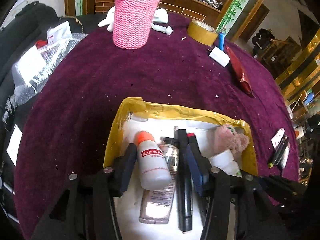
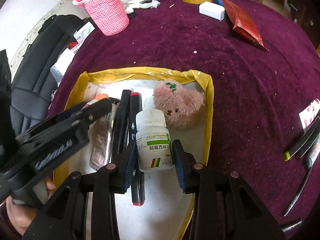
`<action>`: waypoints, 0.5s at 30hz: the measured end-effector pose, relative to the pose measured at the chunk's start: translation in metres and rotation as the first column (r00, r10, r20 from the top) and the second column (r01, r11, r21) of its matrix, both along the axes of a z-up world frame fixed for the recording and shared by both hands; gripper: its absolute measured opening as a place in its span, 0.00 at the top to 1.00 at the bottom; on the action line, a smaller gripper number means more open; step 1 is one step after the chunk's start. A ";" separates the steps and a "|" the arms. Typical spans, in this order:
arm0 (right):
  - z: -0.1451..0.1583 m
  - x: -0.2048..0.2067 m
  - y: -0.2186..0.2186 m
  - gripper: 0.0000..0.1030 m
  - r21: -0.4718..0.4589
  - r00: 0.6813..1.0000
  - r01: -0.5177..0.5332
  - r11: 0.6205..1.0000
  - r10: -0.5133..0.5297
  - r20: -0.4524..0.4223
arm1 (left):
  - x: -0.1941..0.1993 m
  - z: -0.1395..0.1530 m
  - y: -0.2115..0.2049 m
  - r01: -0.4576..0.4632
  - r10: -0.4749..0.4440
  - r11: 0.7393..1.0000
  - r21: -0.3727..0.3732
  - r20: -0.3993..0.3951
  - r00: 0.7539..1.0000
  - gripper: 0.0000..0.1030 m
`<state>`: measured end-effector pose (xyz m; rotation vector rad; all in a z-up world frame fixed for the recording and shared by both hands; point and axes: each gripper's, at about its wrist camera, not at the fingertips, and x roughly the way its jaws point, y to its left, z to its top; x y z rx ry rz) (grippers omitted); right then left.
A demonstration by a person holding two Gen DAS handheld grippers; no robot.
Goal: Organize objects
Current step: 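Set the orange-capped bottle in the tray with the left gripper while the right sets the pill bottle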
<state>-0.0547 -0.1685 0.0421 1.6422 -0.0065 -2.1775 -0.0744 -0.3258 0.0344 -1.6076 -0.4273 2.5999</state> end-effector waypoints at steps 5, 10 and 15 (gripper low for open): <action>0.011 0.002 0.009 0.65 -0.018 1.000 0.020 1.000 -0.020 -0.009 | 0.008 0.020 -0.015 -0.057 0.059 0.996 0.067 -0.028 0.998 0.50; 0.030 0.002 0.025 0.62 -0.069 0.998 0.052 0.996 -0.054 -0.034 | 0.024 0.050 -0.028 -0.111 0.120 0.988 0.111 -0.078 0.990 0.49; 0.050 0.010 0.064 0.61 -0.122 0.993 0.102 0.987 -0.107 -0.040 | 0.051 0.071 -0.026 -0.148 0.164 0.976 0.162 -0.087 0.983 0.49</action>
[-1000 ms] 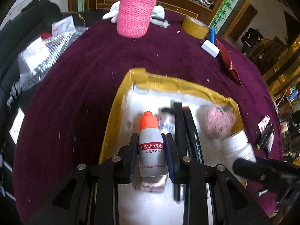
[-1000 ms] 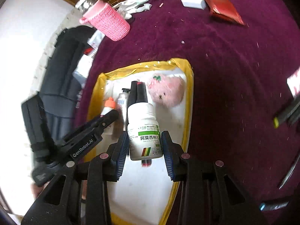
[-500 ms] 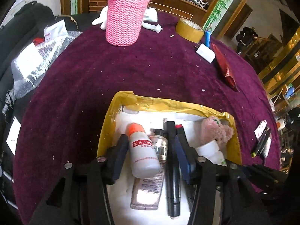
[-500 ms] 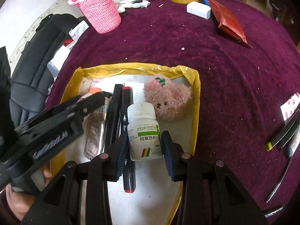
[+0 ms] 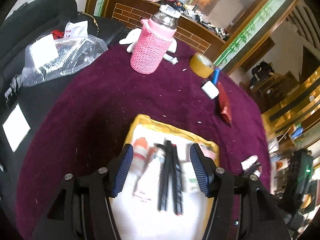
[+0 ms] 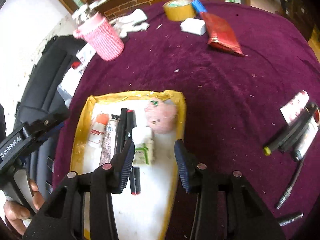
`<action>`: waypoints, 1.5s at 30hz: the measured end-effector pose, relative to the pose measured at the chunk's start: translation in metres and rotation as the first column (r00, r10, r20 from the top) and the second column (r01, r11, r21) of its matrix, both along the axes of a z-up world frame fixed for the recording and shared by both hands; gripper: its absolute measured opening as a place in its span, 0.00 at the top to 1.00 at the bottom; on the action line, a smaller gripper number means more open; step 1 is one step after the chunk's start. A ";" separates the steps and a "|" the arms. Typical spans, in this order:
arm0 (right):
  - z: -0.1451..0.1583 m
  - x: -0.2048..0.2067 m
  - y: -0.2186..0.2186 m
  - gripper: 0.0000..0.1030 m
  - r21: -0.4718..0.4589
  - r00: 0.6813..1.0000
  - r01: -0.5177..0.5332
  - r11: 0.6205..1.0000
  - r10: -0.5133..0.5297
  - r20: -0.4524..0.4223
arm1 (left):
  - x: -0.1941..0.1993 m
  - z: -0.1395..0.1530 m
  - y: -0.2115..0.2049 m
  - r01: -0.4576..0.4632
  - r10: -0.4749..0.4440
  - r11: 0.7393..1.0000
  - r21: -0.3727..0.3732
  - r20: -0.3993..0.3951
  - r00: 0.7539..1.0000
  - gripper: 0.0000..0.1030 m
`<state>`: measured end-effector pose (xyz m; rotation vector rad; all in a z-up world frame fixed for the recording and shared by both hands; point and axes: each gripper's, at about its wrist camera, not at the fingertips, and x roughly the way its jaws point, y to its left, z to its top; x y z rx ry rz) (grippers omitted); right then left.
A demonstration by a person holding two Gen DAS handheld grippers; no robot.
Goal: Organize objects
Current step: 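Set the orange-capped bottle in the tray with the left gripper while the right sets the pill bottle, then reach the left gripper to a black pen while the right reaches a blue-capped marker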
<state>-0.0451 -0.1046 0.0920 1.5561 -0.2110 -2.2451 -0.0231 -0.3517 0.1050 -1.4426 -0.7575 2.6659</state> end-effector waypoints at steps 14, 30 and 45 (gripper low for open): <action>-0.014 0.053 0.270 0.51 -0.135 0.906 0.423 0.896 -0.412 0.098 | 0.064 0.014 0.114 0.095 -0.102 0.986 0.139 0.049 0.994 0.42; -0.043 0.085 0.368 0.51 -0.125 0.886 0.458 0.880 -0.439 0.153 | 0.072 -0.030 0.323 0.453 -0.434 0.883 -0.121 0.154 0.888 0.42; -0.063 0.112 0.389 0.26 -0.280 0.924 0.382 0.880 -0.374 0.087 | 0.005 -0.085 0.383 0.512 -0.450 0.818 -0.264 0.262 0.854 0.42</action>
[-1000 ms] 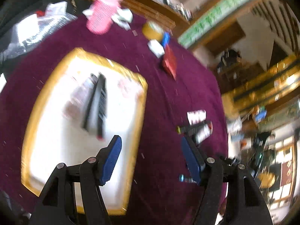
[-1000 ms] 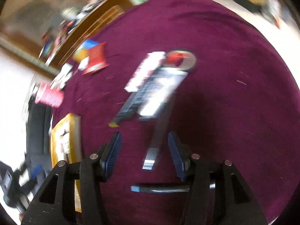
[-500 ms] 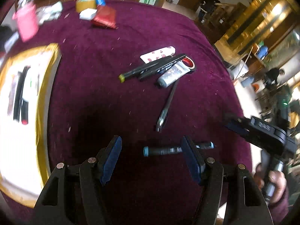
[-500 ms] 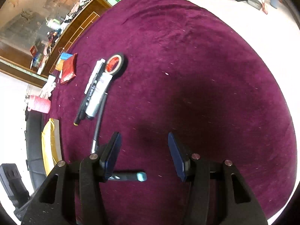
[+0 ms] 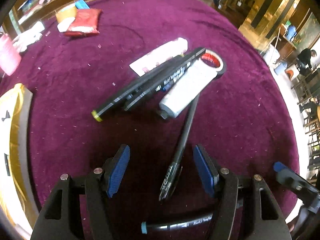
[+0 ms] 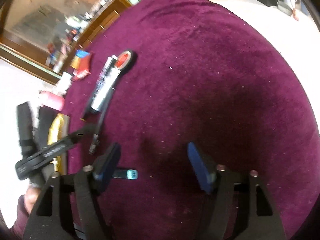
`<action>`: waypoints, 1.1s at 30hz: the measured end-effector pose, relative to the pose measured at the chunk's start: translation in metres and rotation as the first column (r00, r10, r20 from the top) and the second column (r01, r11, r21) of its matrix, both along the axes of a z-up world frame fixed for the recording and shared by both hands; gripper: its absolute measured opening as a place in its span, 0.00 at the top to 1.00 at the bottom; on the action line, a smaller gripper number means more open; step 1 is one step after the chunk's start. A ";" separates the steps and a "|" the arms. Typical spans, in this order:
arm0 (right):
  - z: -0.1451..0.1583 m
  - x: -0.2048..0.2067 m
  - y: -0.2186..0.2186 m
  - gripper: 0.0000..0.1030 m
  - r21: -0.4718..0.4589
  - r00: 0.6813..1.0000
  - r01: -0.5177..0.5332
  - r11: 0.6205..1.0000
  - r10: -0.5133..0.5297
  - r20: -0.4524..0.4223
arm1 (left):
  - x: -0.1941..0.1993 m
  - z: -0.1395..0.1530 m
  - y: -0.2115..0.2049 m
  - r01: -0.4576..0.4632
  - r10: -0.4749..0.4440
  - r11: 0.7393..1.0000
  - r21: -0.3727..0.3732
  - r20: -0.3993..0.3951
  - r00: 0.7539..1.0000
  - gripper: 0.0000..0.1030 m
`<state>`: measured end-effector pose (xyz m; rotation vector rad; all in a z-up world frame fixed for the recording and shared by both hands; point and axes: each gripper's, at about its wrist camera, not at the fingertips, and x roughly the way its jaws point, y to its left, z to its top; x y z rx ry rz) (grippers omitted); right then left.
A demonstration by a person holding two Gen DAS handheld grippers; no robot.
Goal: Organize objects
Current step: 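Reach the left gripper to a black pen while the right reaches a blue-capped marker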
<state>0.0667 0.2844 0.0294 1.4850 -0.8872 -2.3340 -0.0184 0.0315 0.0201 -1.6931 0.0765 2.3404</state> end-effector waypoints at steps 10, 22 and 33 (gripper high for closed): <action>-0.002 -0.010 0.003 0.13 -0.114 0.997 -0.067 0.991 0.071 0.031 | 0.007 -0.012 0.034 0.107 -0.111 0.989 -0.103 -0.027 0.993 0.02; 0.001 -0.017 -0.019 0.00 -0.030 0.990 -0.131 0.991 0.132 0.046 | 0.010 -0.010 0.032 0.090 -0.095 0.992 -0.090 -0.056 0.994 0.02; 0.008 -0.022 -0.032 0.00 0.087 0.976 -0.193 0.977 0.182 0.119 | 0.035 0.007 0.032 0.190 -0.198 0.977 -0.098 -0.088 0.976 0.95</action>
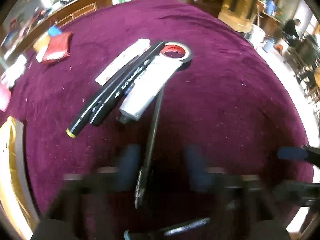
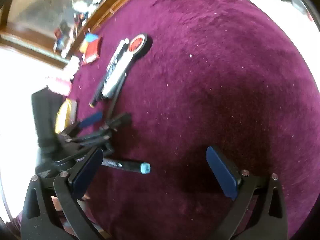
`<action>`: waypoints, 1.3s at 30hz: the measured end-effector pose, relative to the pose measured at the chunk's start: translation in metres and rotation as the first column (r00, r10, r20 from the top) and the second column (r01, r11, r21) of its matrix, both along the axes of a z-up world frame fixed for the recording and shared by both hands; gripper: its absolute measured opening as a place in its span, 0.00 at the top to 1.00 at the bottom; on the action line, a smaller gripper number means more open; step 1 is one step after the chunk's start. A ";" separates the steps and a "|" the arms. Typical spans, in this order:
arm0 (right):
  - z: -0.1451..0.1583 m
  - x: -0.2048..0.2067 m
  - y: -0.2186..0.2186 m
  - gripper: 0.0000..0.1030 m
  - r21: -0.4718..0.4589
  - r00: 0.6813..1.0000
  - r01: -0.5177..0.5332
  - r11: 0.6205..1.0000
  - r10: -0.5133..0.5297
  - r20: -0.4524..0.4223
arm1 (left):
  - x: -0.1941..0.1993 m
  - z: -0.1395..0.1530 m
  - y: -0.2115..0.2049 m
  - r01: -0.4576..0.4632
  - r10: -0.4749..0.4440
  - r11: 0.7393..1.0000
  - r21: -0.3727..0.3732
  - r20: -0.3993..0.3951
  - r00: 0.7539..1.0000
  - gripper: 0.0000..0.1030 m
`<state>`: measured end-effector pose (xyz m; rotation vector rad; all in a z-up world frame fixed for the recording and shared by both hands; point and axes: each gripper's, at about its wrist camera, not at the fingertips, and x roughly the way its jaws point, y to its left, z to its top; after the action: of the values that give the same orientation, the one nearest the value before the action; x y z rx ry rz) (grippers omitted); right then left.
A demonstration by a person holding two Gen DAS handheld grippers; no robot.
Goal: Organize objects
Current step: 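Reach the left gripper to a black pen while the right reaches a blue-capped marker, then grasp the black pen with the left gripper while the right grasps the blue-capped marker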
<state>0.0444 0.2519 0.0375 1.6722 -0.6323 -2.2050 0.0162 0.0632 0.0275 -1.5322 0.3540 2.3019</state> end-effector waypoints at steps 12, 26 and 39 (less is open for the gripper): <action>0.031 0.011 -0.093 0.00 0.400 0.892 -0.349 0.847 0.431 -0.135 | 0.022 0.035 -0.076 -0.126 0.113 0.957 0.262 0.066 0.991 0.94; -0.003 0.025 -0.178 0.47 0.550 0.685 -0.581 0.599 0.725 -0.066 | 0.053 0.005 -0.139 -0.309 0.275 0.919 0.246 0.163 0.947 0.94; 0.000 -0.010 -0.149 0.88 0.376 0.824 -0.519 0.768 0.567 -0.019 | 0.054 -0.008 -0.078 -0.179 0.177 0.974 0.140 0.020 0.984 0.95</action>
<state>0.0347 0.1026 0.0376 1.5775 0.2964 -2.0297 0.0700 -0.0153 0.0191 -1.5575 0.0505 2.3971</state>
